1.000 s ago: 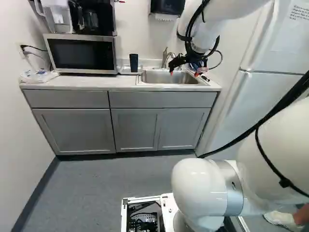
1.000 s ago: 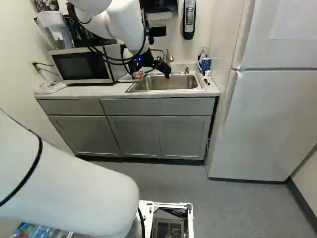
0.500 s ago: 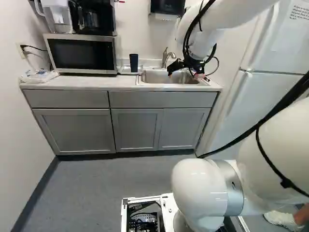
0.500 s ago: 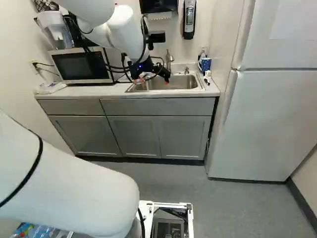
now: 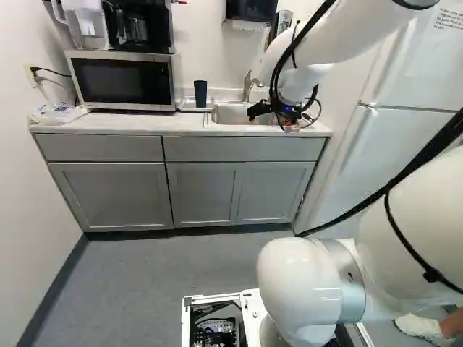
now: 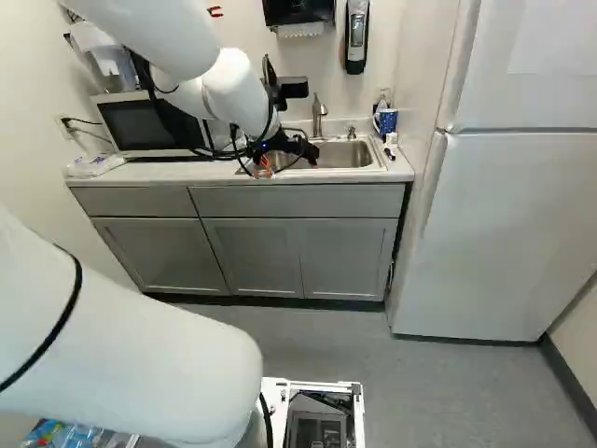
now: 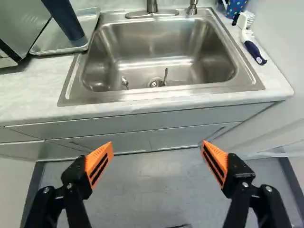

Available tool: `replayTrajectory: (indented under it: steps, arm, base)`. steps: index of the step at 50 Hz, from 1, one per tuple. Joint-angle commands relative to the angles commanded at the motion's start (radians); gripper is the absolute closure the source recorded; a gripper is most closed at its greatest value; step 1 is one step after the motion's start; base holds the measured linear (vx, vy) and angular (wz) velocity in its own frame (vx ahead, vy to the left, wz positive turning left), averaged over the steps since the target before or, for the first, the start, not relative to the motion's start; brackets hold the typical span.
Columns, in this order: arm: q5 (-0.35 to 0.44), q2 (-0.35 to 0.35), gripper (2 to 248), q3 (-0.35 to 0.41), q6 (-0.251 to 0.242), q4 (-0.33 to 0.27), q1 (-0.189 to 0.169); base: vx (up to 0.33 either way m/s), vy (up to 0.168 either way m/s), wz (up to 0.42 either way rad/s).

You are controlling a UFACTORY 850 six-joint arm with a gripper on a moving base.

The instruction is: Rinse the cup and place it in the tray

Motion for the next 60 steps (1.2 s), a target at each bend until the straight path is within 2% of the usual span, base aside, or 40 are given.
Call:
replayTrajectory:
  steps: [60]
  arm:
    - [0.648,0.001,3,0.395,0.029,-0.029,0.074]
  base:
    - [0.0,0.0,0.0]
